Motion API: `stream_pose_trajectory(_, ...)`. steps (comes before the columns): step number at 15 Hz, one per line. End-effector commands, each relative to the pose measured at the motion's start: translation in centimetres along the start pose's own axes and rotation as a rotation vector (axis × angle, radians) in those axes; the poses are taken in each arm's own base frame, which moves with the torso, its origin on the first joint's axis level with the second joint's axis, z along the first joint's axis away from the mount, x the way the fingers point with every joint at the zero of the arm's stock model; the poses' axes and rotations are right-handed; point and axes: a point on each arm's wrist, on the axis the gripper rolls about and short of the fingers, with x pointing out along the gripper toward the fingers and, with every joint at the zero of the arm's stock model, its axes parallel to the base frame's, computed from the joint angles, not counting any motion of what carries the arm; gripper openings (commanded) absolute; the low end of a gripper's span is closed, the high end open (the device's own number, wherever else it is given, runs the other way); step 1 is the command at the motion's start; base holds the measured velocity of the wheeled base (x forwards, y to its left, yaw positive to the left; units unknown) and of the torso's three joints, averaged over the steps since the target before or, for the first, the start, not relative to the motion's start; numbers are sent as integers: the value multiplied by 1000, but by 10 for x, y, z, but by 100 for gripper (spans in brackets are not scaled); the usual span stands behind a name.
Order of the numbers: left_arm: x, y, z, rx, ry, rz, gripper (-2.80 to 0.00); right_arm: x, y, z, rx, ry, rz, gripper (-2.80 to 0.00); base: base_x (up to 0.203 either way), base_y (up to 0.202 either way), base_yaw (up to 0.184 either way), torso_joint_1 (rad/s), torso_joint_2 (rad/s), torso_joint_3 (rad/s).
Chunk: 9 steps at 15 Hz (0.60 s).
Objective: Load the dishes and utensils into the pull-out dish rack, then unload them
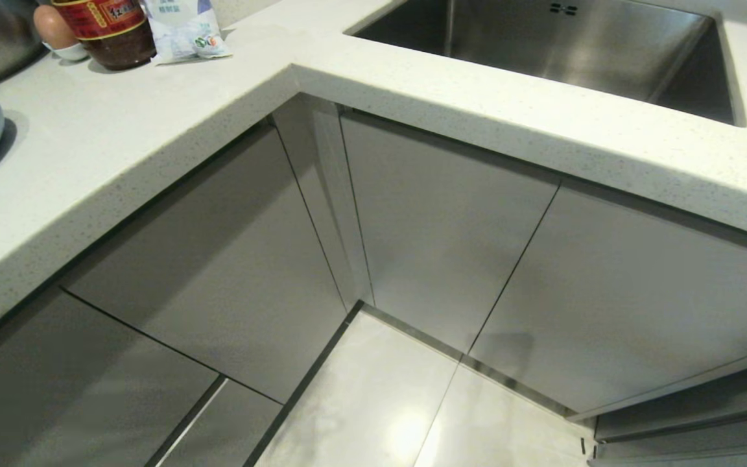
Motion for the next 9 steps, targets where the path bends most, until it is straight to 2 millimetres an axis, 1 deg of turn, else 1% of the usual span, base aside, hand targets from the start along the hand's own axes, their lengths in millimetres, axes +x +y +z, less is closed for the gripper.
stream_pose_trajectory(1, -28, -12, -62, 18, -28, 30, -280, 0, 0, 0, 1, -4, 0, -280, 0, 0, 0, 0, 0, 0)
stream_pose_trajectory(3, -23, -23, -96, -12, -15, 59, -280, 0, 0, 0, 1, -4, 0, -280, 0, 0, 0, 0, 0, 0)
stream_pose_trajectory(4, -21, -28, -114, -24, -36, 75, -280, 0, 0, 0, 1, -3, 0, -280, 0, 0, 0, 0, 0, 0)
stream_pose_trajectory(6, -17, -36, -144, -30, -78, 88, -280, 0, 0, 0, 1, -4, 0, -280, 0, 0, 0, 0, 0, 0)
stream_pose_trajectory(7, -13, -38, -151, -73, -80, 88, -280, 0, 0, 0, 1, -3, 1, -280, 0, 0, 0, 0, 0, 0)
stream_pose_trajectory(8, -11, -38, -152, -133, -80, 86, -280, 0, 0, 0, 1, -5, 0, -280, 0, 0, 0, 0, 0, 0)
stream_pose_trajectory(9, -5, -39, -156, -137, -55, 84, -280, 0, 0, 0, 1, -4, 1, -280, 0, 0, 0, 0, 0, 0)
